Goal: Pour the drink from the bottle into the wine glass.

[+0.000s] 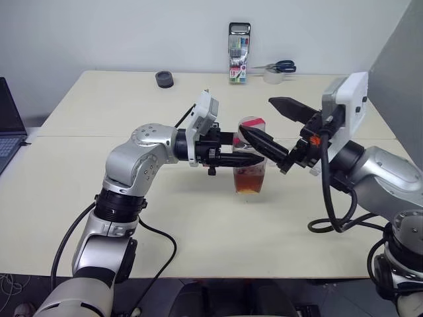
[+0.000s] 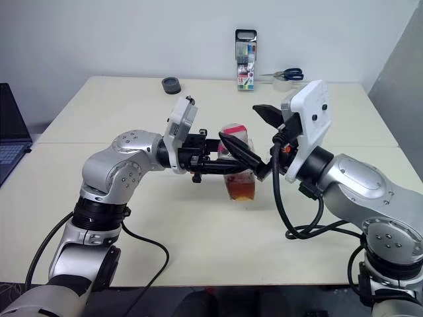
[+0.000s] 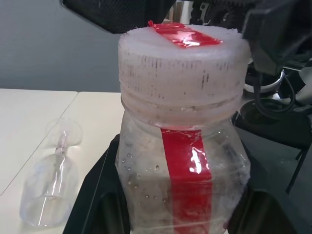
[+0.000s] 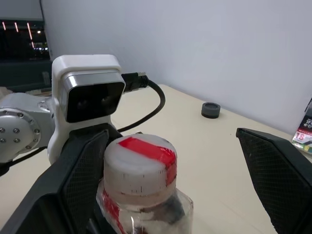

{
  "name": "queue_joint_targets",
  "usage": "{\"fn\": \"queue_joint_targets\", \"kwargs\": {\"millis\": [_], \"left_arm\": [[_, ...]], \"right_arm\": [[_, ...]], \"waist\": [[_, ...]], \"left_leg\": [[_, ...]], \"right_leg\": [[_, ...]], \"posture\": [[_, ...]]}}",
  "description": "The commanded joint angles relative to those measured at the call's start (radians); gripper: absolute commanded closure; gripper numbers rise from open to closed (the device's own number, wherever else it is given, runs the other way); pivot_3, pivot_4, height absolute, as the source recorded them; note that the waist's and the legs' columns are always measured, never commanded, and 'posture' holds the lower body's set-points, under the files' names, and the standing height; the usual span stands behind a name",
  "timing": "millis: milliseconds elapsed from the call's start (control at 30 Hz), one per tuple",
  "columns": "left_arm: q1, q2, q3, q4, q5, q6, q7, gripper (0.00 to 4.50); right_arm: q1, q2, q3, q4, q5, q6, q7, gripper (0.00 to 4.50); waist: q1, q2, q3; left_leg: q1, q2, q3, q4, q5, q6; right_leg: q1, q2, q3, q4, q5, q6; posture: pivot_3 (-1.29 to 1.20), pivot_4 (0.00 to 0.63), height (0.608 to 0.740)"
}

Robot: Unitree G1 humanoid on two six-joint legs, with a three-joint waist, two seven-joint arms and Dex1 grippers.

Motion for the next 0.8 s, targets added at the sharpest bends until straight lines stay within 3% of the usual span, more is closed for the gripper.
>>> {"fn": "queue_joint_targets", "kwargs": {"millis": [33,167,800], "left_arm": [[-0.036,-0.006,0.015,-0.008,-0.005,-0.024,-0.008,2.62],[-0.038,-0.009,0.013,-0.007,0.0,-0.025,-0.005,2.62],[-0.07,-0.048,0.018,0.076,0.078,-0.089,0.039,2.62]], "right_arm": [[0.001,0.002,-0.007,-0.036,0.051,-0.013,-0.033,0.02],[0.037,0.012,-0.01,-0.029,0.093,-0.029,-0.061,0.02],[0.009,0.06,0.072,0.036,-0.06,-0.061,-0.046,0.02]], "waist": [[0.0,0.0,0.0],[0.0,0.0,0.0],[0.0,0.0,0.0]], "left_leg": [[0.0,0.0,0.0,0.0,0.0,0.0],[0.0,0.0,0.0,0.0,0.0,0.0],[0.0,0.0,0.0,0.0,0.0,0.0]], "right_leg": [[0.0,0.0,0.0,0.0,0.0,0.0],[0.0,0.0,0.0,0.0,0.0,0.0],[0.0,0.0,0.0,0.0,0.0,0.0]], "posture": [[0.0,0.15,0.74],[0.0,0.15,0.74],[0.0,0.15,0.74]]}}
